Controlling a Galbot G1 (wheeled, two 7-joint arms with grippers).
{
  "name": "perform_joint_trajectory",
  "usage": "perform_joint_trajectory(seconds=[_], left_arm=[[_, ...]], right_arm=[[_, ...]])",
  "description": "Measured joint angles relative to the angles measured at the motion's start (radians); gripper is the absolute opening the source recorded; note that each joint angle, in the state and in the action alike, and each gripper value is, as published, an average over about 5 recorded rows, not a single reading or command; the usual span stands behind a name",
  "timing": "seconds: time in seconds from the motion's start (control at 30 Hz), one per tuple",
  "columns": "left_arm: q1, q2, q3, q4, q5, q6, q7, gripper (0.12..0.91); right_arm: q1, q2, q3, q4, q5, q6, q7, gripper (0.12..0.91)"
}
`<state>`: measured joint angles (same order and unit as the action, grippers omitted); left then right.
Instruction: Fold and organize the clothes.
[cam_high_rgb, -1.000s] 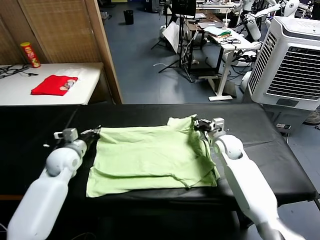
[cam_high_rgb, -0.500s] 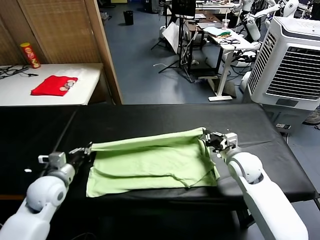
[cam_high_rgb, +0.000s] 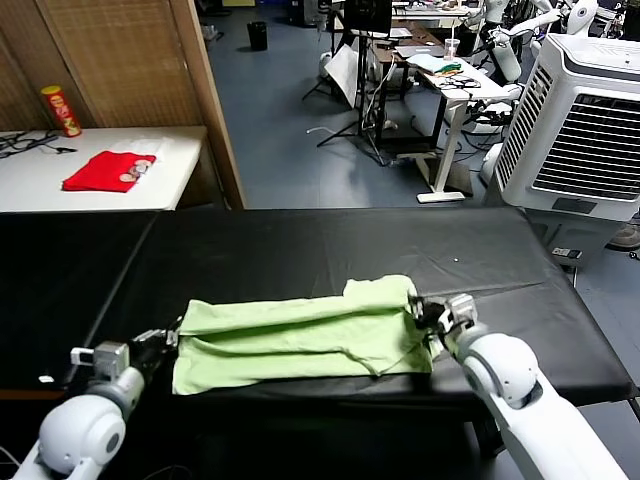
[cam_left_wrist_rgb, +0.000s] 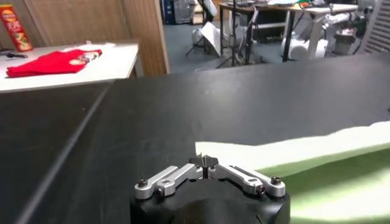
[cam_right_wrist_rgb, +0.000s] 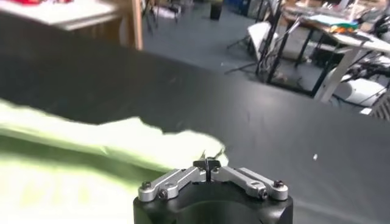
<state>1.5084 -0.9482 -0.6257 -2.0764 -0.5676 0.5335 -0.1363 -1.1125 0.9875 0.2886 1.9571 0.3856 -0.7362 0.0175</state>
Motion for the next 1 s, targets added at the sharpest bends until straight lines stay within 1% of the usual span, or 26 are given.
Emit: perform_joint_trajectory(seconds=[0.2, 0.27, 0.3, 0.33, 0.4, 0.43, 0.5, 0.6, 0.63, 0.67, 0.7, 0.77, 0.8, 0.87, 1.0], left_arm=[[0.028, -0.017, -0.001, -0.013, 0.022, 0.009, 0.000, 0.128], [0.035, -0.022, -0.002, -0.020, 0.025, 0.019, -0.001, 0.128], [0.039, -0.024, -0.003, -0.024, 0.027, 0.024, -0.001, 0.128], [0.043, -0.026, -0.004, -0.027, 0.029, 0.028, -0.002, 0.130], [0.050, -0.030, -0.009, -0.035, 0.033, 0.036, -0.004, 0.161], [0.053, -0.032, -0.011, -0.039, 0.034, 0.038, -0.005, 0.193], [0.056, -0.035, -0.018, -0.048, 0.034, 0.043, -0.006, 0.289], [0.050, -0.037, -0.023, -0.051, 0.030, 0.043, -0.009, 0.457], [0.044, -0.039, -0.022, -0.048, 0.027, 0.042, -0.012, 0.507], [0.035, -0.041, -0.021, -0.043, 0.022, 0.039, -0.016, 0.574], [0.024, -0.043, -0.018, -0.036, 0.016, 0.035, -0.021, 0.625], [-0.005, -0.049, -0.011, -0.018, 0.004, 0.022, -0.027, 0.719], [-0.022, -0.052, -0.007, -0.006, -0.002, 0.015, -0.028, 0.751], [-0.057, -0.057, 0.003, 0.020, -0.014, 0.003, -0.029, 0.786], [-0.126, -0.072, 0.020, 0.082, -0.057, -0.003, -0.034, 0.797]], right_arm=[[-0.033, 0.000, 0.005, 0.018, 0.002, 0.000, 0.000, 0.126], [-0.042, -0.002, 0.009, 0.026, 0.012, 0.000, 0.002, 0.164], [-0.047, -0.005, 0.013, 0.032, 0.021, 0.000, 0.003, 0.200], [-0.053, -0.007, 0.018, 0.039, 0.030, 0.000, 0.004, 0.252], [-0.064, -0.012, 0.030, 0.053, 0.049, 0.000, 0.004, 0.350], [-0.070, -0.014, 0.037, 0.061, 0.057, 0.000, 0.004, 0.401], [-0.077, -0.016, 0.054, 0.074, 0.069, 0.000, 0.007, 0.501], [-0.074, -0.010, 0.080, 0.081, 0.088, 0.000, 0.023, 0.662], [-0.069, -0.005, 0.086, 0.078, 0.094, 0.000, 0.033, 0.706], [-0.061, 0.003, 0.090, 0.072, 0.098, 0.004, 0.042, 0.737], [-0.050, 0.012, 0.090, 0.063, 0.100, 0.012, 0.050, 0.768], [-0.018, 0.035, 0.085, 0.032, 0.091, 0.040, 0.063, 0.789], [0.001, 0.049, 0.079, 0.012, 0.083, 0.057, 0.066, 0.794], [0.043, 0.076, 0.062, -0.035, 0.064, 0.085, 0.067, 0.797], [0.125, 0.130, 0.020, -0.134, 0.043, 0.106, 0.063, 0.798]])
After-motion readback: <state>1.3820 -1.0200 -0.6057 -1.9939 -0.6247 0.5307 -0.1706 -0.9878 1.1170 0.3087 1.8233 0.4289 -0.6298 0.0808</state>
